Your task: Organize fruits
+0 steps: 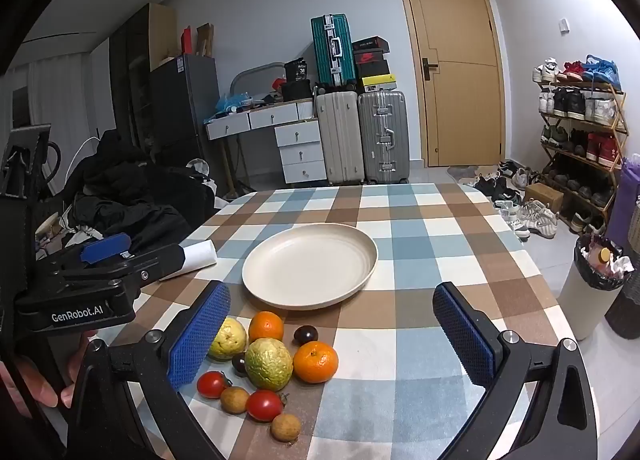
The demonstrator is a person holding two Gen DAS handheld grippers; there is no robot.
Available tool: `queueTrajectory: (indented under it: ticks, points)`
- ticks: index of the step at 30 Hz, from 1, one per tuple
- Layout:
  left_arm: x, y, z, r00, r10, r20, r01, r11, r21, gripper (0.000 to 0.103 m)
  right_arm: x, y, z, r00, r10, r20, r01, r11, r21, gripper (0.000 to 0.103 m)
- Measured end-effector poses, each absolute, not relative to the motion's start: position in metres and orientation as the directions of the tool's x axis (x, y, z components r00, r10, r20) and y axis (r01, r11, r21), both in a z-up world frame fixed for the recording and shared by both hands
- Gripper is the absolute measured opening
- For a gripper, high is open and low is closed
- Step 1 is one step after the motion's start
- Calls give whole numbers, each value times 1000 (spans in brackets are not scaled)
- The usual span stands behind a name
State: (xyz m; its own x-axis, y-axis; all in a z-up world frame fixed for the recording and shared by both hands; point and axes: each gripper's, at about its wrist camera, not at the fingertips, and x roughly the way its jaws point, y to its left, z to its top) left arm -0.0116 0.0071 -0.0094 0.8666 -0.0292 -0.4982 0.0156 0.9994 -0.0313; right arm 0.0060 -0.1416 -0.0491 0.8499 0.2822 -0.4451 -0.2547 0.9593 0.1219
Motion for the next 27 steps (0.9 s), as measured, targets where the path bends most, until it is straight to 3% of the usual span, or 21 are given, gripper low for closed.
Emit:
queueTrajectory:
  ticks: [18, 27]
  points:
    - [-7, 4, -13, 858, -35, -512, 17, 999, -40, 102, 7, -143, -50, 850, 283, -445, -254, 959, 123, 103]
    - [8, 10, -27, 831, -103, -547, 59, 994, -97, 102, 12, -144, -54, 848, 280, -449, -253, 960, 120, 103]
